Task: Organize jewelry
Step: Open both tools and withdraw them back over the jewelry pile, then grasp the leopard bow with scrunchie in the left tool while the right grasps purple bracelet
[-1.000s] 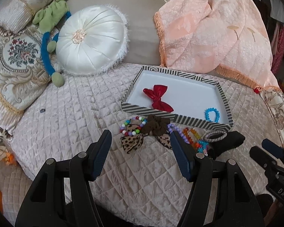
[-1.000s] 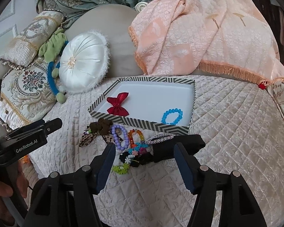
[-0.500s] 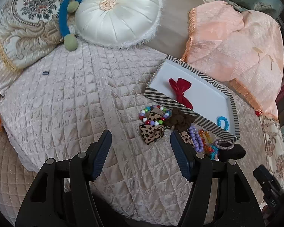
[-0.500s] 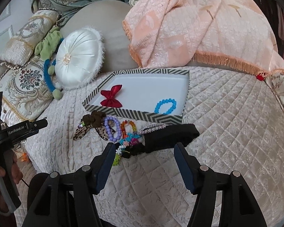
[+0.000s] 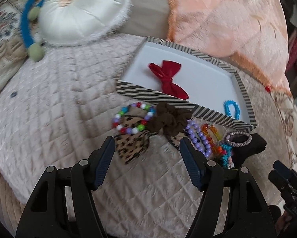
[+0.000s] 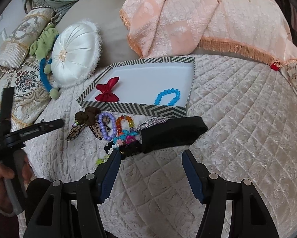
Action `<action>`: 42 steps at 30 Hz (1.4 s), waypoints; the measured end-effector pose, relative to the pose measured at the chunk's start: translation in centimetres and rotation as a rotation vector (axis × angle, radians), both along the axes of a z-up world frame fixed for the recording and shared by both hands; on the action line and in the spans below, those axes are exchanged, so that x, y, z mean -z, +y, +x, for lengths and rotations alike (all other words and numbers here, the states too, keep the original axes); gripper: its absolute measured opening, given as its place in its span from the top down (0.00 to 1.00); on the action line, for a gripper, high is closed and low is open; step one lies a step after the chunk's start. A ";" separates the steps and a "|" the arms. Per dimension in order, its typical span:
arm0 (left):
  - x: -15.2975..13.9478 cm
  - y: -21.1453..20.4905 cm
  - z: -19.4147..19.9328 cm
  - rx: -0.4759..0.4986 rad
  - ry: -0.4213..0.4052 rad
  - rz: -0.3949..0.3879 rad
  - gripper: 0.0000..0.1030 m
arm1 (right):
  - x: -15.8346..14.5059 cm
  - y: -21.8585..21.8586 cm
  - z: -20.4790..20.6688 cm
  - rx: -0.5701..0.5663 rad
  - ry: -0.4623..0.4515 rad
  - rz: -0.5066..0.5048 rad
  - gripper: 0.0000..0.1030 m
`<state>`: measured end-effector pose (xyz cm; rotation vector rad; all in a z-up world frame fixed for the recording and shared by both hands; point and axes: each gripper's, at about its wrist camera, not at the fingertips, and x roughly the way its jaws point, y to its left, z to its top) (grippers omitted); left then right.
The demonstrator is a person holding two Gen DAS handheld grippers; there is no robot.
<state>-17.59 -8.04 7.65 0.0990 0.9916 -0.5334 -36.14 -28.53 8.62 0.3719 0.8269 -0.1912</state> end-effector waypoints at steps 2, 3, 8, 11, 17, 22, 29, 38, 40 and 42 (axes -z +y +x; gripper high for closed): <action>0.6 -1.4 0.7 0.028 -0.001 0.030 0.34 | 0.0 0.2 0.6 -0.023 -0.005 0.009 0.40; 0.8 -1.9 0.8 0.037 -0.005 0.042 0.34 | 0.0 0.4 1.0 -0.038 -0.005 0.008 0.40; 2.3 -4.6 1.8 0.102 -0.023 0.103 0.34 | 0.4 1.7 3.1 -0.109 -0.008 0.007 0.40; 2.9 -5.0 2.8 0.117 0.013 0.067 0.76 | 1.0 2.1 3.9 -0.123 0.000 0.019 0.41; 0.4 -2.0 5.8 0.043 0.213 -0.183 0.88 | 1.3 2.4 4.7 -0.145 0.008 0.015 0.43; -2.1 -0.1 6.1 0.019 0.253 -0.294 0.88 | 1.3 3.2 6.6 -0.189 -0.004 0.036 0.57; -3.4 1.5 6.3 0.006 0.313 -0.397 0.88 | 2.3 5.8 9.5 -0.262 0.021 0.018 0.60; -4.2 4.0 6.4 -0.057 0.260 -0.415 0.88 | 3.3 6.6 11.2 -0.289 0.040 0.021 0.59; -4.3 4.6 6.4 -0.078 0.232 -0.392 0.88 | 3.6 6.9 11.9 -0.300 0.052 0.012 0.59; -4.2 5.2 6.2 -0.090 0.212 -0.374 0.88 | 4.1 7.1 13.0 -0.313 0.066 0.004 0.59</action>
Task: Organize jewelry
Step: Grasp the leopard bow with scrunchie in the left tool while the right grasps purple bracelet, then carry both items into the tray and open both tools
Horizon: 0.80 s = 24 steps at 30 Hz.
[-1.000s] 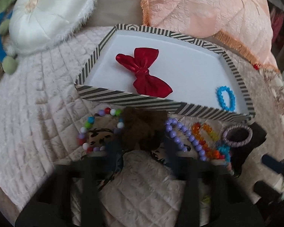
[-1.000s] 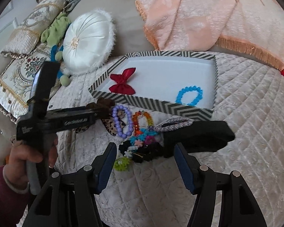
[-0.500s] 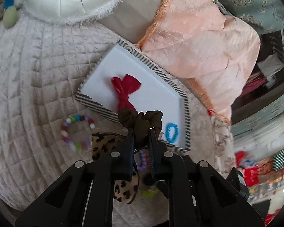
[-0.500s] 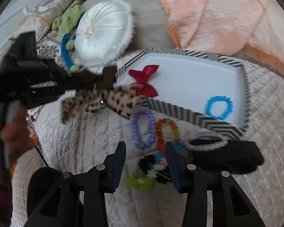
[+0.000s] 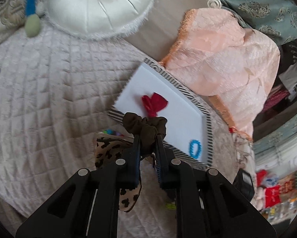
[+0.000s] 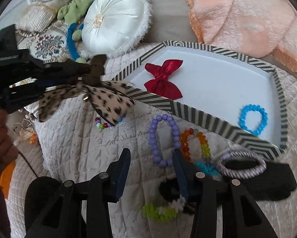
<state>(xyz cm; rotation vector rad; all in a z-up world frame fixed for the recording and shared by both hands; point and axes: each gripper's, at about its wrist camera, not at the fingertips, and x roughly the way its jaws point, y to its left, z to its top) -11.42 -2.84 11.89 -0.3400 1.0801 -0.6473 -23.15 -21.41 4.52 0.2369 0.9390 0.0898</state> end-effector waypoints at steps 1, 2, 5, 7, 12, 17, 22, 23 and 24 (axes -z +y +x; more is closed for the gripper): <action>0.1 0.2 -0.1 -0.002 -0.004 0.009 0.88 | 0.3 0.1 0.6 -0.006 0.010 -0.004 0.59; 0.3 0.4 0.0 -0.003 -0.006 0.015 0.88 | 0.6 0.2 1.1 -0.011 0.018 -0.006 0.59; 0.5 1.0 0.0 -0.016 -0.010 0.027 0.88 | 1.6 0.8 2.7 -0.041 0.046 -0.019 0.62; 0.6 1.4 0.1 -0.022 -0.008 0.030 0.88 | 2.5 1.1 3.5 -0.056 0.072 -0.027 0.77; -0.1 1.8 -0.4 -0.021 -0.042 0.061 0.88 | 2.1 0.1 3.2 -0.029 0.059 0.031 0.92; -1.2 1.4 -1.0 -0.009 -0.063 0.053 0.88 | -1.7 -1.6 0.1 0.000 -0.042 0.157 0.92; -2.7 -0.1 -1.4 0.019 -0.099 0.063 0.88 | -5.6 -3.1 -2.5 0.031 -0.128 0.198 0.92; -2.9 -0.5 -1.5 0.025 -0.105 0.066 0.88 | -6.2 -3.5 -2.9 0.038 -0.142 0.203 0.92; -3.1 -1.1 -1.6 0.033 -0.113 0.073 0.88 | -6.7 -3.7 -2.9 0.045 -0.153 0.201 0.92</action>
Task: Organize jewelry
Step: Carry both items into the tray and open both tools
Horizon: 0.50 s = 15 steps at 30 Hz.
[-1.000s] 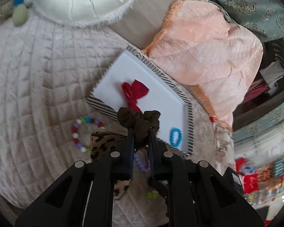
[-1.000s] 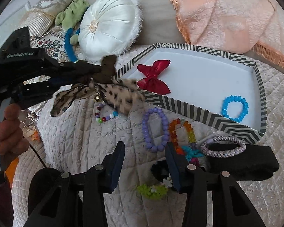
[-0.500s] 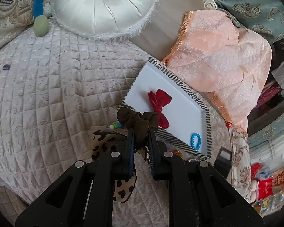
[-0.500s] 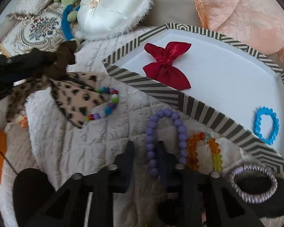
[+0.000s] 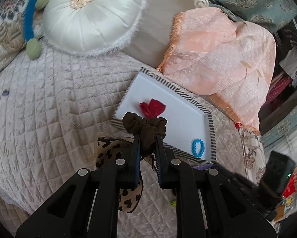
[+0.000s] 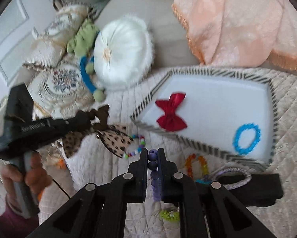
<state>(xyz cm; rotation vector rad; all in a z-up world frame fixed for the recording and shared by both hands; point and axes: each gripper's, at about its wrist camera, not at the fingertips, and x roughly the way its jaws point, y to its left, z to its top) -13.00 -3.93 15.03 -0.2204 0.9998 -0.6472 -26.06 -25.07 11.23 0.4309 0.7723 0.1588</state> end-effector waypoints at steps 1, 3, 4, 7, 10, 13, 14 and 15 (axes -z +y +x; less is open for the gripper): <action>-0.1 -0.4 0.0 0.005 -0.004 0.004 0.88 | -0.7 -0.4 -0.3 0.011 -0.012 -0.007 0.92; -0.3 -1.4 0.0 0.018 -0.010 0.012 0.88 | -1.6 -1.1 -0.4 0.024 -0.030 -0.015 0.92; -0.4 -1.8 0.0 0.024 -0.013 0.017 0.88 | -1.9 -1.4 -0.4 0.030 -0.036 -0.022 0.92; -0.6 -3.5 0.2 0.043 -0.026 0.039 0.88 | -2.8 -2.8 -0.2 0.061 -0.049 -0.039 0.92; -0.5 -5.3 0.6 0.061 -0.036 0.066 0.88 | -2.9 -4.3 0.2 0.091 -0.049 -0.053 0.92; -0.3 -7.0 0.9 0.082 -0.047 0.087 0.88 | -2.8 -5.8 0.8 0.112 -0.042 -0.055 0.92; -0.3 -7.7 1.0 0.091 -0.052 0.095 0.88 | -2.8 -6.2 0.9 0.117 -0.039 -0.058 0.92; -0.2 -8.2 1.0 0.099 -0.055 0.101 0.88 | -2.7 -6.7 1.1 0.122 -0.036 -0.060 0.92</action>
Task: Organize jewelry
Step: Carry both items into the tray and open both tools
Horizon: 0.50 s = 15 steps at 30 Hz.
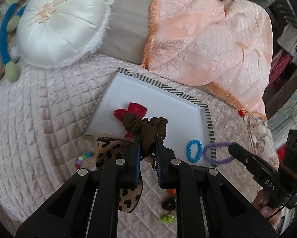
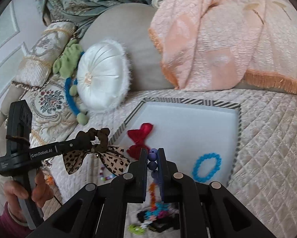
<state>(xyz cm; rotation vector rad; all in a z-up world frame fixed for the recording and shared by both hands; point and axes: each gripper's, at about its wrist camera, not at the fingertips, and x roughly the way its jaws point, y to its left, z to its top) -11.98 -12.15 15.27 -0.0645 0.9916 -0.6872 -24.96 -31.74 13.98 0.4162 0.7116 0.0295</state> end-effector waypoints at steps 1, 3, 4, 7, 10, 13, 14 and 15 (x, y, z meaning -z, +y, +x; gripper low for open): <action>0.1 -0.8 0.1 0.011 -0.004 0.007 0.88 | 0.1 -0.5 0.2 0.005 0.004 -0.001 0.92; 0.2 -2.2 0.2 0.028 -0.012 0.020 0.88 | 0.3 -1.4 0.6 0.014 0.011 -0.007 0.92; 0.4 -3.0 0.3 0.038 -0.015 0.027 0.88 | 0.4 -1.8 1.0 0.020 0.015 -0.011 0.92; 0.8 -5.1 0.6 0.065 -0.016 0.037 0.88 | 0.9 -3.4 1.7 0.038 0.031 -0.019 0.92; 1.3 -7.0 1.1 0.085 -0.004 0.032 0.88 | 1.5 -4.8 2.6 0.057 0.052 -0.026 0.92; 2.4 -8.9 1.7 0.107 0.023 0.025 0.88 | 2.2 -6.2 3.6 0.073 0.078 -0.034 0.92; 2.9 -9.5 2.0 0.110 0.032 0.027 0.88 | 2.4 -6.6 3.9 0.079 0.085 -0.037 0.92; 3.5 -10.2 2.3 0.111 0.040 0.035 0.88 | 2.7 -7.1 4.4 0.088 0.093 -0.041 0.92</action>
